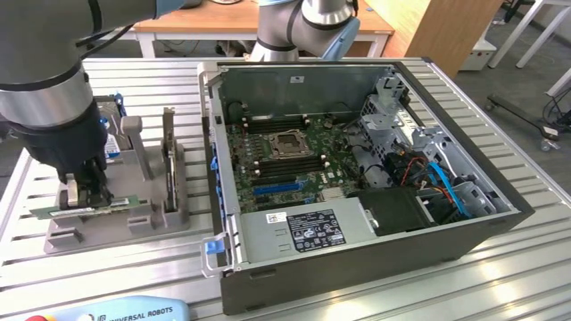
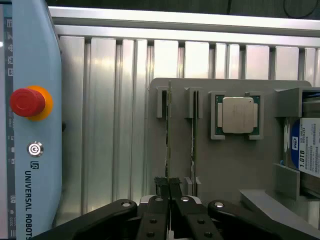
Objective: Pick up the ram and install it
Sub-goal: 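Pick up the ram and move it above insertion slot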
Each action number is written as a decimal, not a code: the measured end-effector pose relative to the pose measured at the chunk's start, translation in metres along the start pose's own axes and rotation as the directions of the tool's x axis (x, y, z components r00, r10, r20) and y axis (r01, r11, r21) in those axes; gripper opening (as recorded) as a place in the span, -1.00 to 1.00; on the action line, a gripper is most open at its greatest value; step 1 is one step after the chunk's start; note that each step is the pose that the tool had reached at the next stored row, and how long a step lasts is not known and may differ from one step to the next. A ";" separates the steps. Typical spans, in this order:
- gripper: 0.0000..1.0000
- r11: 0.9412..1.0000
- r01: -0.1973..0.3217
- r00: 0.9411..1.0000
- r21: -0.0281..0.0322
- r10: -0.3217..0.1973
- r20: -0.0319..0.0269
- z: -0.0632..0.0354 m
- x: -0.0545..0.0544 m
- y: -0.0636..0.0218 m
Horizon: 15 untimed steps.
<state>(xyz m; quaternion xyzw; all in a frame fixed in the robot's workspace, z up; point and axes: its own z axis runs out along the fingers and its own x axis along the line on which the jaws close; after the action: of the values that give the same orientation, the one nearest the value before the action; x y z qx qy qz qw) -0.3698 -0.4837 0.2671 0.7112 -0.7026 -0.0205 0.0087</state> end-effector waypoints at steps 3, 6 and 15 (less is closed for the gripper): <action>-0.77 1.000 0.000 1.000 0.000 0.000 0.000 -0.0056 0.000 0.0002; -0.77 1.000 0.000 1.000 0.000 0.000 0.000 -0.0105 0.000 0.0004; -0.77 1.000 0.000 1.000 0.000 0.000 0.000 -0.0210 0.000 0.0008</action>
<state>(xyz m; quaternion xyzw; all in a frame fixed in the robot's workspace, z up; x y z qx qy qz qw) -0.3698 -0.4837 0.2881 0.7112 -0.7026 -0.0205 0.0087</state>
